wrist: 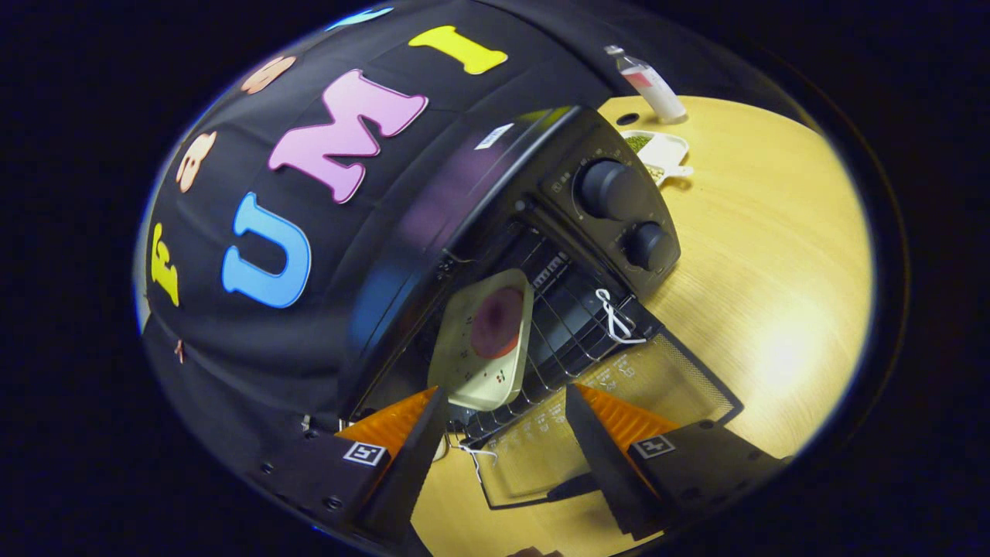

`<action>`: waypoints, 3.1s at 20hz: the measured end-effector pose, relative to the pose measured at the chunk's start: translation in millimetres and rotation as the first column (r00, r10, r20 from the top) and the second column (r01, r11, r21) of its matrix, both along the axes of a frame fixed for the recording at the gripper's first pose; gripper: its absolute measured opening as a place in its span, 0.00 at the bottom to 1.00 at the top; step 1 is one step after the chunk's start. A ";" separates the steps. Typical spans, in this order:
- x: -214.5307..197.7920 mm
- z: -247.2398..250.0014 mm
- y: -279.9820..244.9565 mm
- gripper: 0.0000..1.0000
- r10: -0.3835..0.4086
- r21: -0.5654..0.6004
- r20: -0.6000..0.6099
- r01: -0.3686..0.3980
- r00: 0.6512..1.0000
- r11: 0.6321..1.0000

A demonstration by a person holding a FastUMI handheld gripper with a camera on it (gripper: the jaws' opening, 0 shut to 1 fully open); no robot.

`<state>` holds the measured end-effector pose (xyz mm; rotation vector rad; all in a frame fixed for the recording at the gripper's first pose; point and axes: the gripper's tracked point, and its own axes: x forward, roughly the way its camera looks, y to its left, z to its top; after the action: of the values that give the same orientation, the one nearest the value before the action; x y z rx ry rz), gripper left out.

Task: Open the toaster oven, put the food inside, and close the toaster oven door.

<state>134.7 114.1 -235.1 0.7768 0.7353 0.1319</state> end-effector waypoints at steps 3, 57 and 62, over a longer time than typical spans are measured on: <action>-36.0 7.0 3.6 0.99 0.140 -0.122 0.018 -0.137 0.990 0.983; -80.5 244.7 -102.6 1.00 0.298 -0.637 0.554 0.166 0.777 0.752; -127.2 276.9 -132.0 1.00 0.242 -0.605 0.612 0.249 0.753 0.756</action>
<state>7.5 -17.9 41.8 0.0007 0.0476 0.1210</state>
